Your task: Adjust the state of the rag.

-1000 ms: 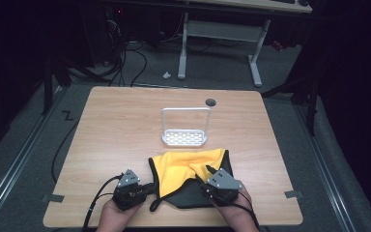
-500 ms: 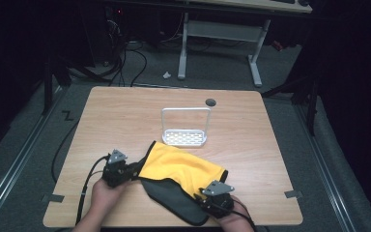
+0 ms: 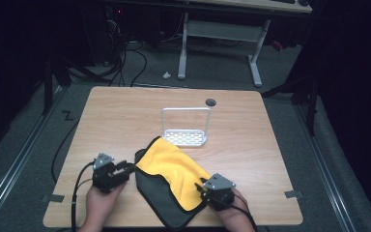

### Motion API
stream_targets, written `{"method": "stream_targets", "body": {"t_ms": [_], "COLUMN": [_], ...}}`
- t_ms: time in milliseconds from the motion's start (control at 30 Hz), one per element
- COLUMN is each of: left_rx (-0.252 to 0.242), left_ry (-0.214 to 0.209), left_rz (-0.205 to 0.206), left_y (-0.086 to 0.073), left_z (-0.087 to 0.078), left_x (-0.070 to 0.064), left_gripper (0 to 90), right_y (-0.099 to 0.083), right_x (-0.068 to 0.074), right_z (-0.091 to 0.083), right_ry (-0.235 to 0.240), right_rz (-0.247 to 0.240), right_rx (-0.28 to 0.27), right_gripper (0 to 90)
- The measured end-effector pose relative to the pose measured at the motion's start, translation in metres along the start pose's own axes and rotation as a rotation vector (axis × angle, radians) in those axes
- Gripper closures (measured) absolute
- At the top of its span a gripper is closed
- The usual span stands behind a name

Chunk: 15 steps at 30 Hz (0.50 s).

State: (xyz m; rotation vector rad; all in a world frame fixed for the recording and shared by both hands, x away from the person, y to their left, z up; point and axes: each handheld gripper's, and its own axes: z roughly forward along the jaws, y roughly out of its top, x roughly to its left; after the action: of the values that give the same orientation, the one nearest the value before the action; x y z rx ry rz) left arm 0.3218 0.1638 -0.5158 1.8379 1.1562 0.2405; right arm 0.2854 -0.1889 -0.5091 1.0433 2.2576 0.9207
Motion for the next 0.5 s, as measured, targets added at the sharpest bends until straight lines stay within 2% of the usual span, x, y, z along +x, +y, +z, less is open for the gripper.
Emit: {"method": "stream_targets", "body": {"t_ms": [33, 67, 100, 133, 167, 200, 267, 333, 400, 500], "left_rx": [0.041, 0.120, 0.120, 0.142, 0.142, 0.142, 0.135, 0.131, 0.129, 0.124], "left_ry": [-0.048, -0.107, -0.107, -0.105, -0.088, -0.088, -0.041, -0.031, -0.036, -0.045], "left_rz": [0.033, 0.089, 0.089, 0.157, 0.173, 0.173, 0.145, 0.132, 0.127, 0.122], "left_y": [-0.008, -0.019, -0.019, -0.024, -0.023, -0.023, -0.015, -0.012, -0.011, -0.012], "left_z": [0.003, 0.012, 0.012, 0.020, 0.022, 0.022, 0.027, 0.028, 0.028, 0.027], "left_x": [-0.013, -0.035, -0.035, -0.051, -0.052, -0.052, -0.041, -0.036, -0.031, -0.029], "left_gripper": [65.8, 71.1, 71.8, 71.5, 72.1, 73.2, 73.8, 74.1, 74.1, 74.0], "right_y": [-0.003, -0.007, -0.008, -0.010, -0.010, -0.010, -0.013, -0.010, 0.004, 0.034], "right_x": [-0.005, -0.006, -0.005, -0.001, 0.002, 0.002, 0.016, 0.025, 0.036, 0.053], "right_z": [0.003, 0.008, 0.010, 0.010, 0.009, 0.009, 0.003, -0.001, 0.000, 0.016], "right_ry": [-0.026, -0.030, -0.022, -0.016, -0.011, -0.011, 0.041, 0.073, 0.088, 0.105], "right_rz": [-0.010, -0.024, -0.027, -0.032, -0.030, -0.030, -0.030, -0.046, -0.062, -0.101], "right_rx": [0.018, 0.059, 0.066, 0.068, 0.071, 0.071, 0.066, 0.061, 0.031, 0.013], "right_gripper": [76.0, 78.9, 80.0, 80.8, 80.9, 80.9, 80.2, 76.7, 71.7, 63.2]}}
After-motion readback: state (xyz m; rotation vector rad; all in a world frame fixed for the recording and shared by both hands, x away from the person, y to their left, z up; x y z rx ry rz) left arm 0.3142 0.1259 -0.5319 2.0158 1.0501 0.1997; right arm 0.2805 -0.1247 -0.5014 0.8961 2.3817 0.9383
